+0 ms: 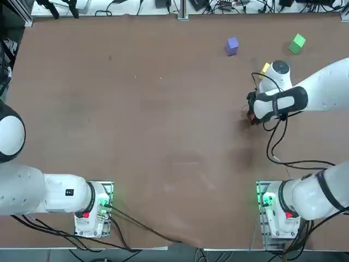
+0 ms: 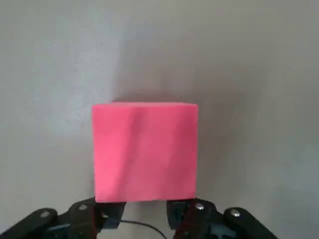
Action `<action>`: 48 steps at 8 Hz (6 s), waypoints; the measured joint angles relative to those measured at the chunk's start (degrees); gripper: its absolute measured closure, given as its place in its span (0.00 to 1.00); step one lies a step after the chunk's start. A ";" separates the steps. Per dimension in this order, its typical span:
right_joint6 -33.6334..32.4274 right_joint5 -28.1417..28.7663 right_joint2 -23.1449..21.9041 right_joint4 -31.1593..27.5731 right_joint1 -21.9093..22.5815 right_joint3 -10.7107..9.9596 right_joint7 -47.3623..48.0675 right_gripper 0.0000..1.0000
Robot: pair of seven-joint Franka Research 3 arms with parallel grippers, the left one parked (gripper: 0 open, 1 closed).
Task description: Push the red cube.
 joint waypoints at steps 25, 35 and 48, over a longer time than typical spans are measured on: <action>1.98 -0.13 0.72 0.73 -39.19 -0.47 -29.21 0.51; 2.16 -0.19 6.99 8.38 -53.85 -0.48 -47.11 0.51; 2.21 -0.25 13.31 17.53 -62.12 -0.49 -52.39 0.49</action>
